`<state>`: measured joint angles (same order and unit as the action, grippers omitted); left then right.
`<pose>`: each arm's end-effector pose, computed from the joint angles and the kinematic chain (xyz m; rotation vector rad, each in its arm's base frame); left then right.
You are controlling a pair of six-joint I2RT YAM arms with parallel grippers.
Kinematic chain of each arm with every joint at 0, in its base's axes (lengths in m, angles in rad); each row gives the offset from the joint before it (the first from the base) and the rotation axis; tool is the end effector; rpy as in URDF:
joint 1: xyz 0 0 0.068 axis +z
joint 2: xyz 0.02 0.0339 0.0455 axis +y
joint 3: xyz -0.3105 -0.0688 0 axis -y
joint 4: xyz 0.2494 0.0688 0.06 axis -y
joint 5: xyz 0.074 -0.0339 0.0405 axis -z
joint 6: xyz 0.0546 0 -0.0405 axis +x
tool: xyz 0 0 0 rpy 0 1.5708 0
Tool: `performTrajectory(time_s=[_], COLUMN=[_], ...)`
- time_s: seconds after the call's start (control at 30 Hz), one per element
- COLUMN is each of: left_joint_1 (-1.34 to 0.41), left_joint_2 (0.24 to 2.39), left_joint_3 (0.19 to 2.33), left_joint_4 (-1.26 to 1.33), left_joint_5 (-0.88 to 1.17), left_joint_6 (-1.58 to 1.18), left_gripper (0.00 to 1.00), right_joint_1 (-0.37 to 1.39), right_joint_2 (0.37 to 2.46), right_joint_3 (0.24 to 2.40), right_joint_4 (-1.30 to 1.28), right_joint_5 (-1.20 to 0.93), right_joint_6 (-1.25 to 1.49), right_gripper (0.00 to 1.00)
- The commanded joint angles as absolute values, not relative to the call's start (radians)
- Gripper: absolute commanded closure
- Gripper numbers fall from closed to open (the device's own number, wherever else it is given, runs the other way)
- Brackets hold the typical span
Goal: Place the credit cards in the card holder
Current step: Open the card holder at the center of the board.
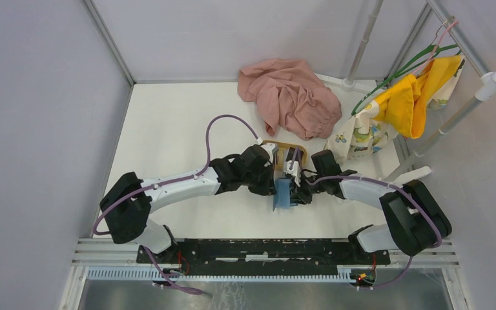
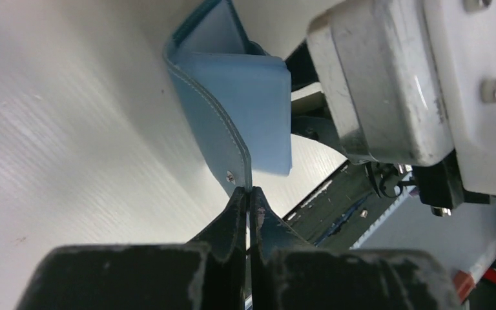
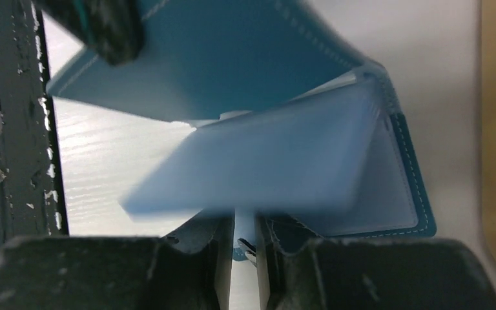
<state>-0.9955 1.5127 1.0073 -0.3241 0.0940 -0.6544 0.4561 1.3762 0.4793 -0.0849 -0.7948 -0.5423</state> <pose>0.1785 -0.2846 0.2605 0.4851 2.5386 -0.8201 0.1847 0.1340 0.1674 -1.3947 1.9297 0.9596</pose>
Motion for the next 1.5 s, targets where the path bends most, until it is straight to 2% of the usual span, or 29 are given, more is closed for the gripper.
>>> performTrajectory(time_s=[0.0, 0.33, 0.4, 0.53, 0.6, 0.73, 0.87, 1.23, 1.47], left_joint_1=[-0.980, -0.922, -0.922, -0.923, -0.922, -0.922, -0.917, -0.924, -0.929], left_joint_2=[1.530, 1.600, 1.590, 1.562, 1.535, 1.463, 1.431, 1.657, 1.731], left_joint_3=[0.979, 0.902, 0.887, 0.871, 0.875, 0.904, 0.928, 1.086, 1.019], left_joint_4=[-0.188, -0.173, -0.163, -0.152, -0.161, -0.264, -0.334, -0.223, -0.107], left_joint_5=[0.271, 0.242, 0.247, 0.258, 0.262, 0.202, 0.183, 0.366, 0.380], left_joint_6=[-0.703, -0.700, -0.707, -0.720, -0.719, -0.689, -0.665, -0.696, -0.742], left_gripper=[0.98, 0.98, 0.98, 0.98, 0.98, 0.98, 0.98, 0.98, 0.98], right_joint_1=[0.458, 0.390, 0.379, 0.382, 0.399, 0.406, 0.421, 0.429, 0.403], right_joint_2=[1.405, 1.177, 1.133, 1.100, 1.117, 1.196, 1.287, 1.527, 1.463], right_joint_3=[0.544, 0.589, 0.579, 0.545, 0.532, 0.559, 0.592, 0.658, 0.671], right_joint_4=[-0.078, -0.213, -0.215, -0.251, -0.228, -0.214, -0.273, -0.284, -0.299], right_joint_5=[-0.844, -0.598, -0.645, -0.920, -0.899, -0.666, -0.686, -0.620, -0.609], right_joint_6=[-0.501, -0.678, -0.695, -0.776, -0.759, -0.712, -0.714, -0.565, -0.583], right_gripper=[0.76, 0.69, 0.67, 0.62, 0.62, 0.64, 0.65, 0.67, 0.67])
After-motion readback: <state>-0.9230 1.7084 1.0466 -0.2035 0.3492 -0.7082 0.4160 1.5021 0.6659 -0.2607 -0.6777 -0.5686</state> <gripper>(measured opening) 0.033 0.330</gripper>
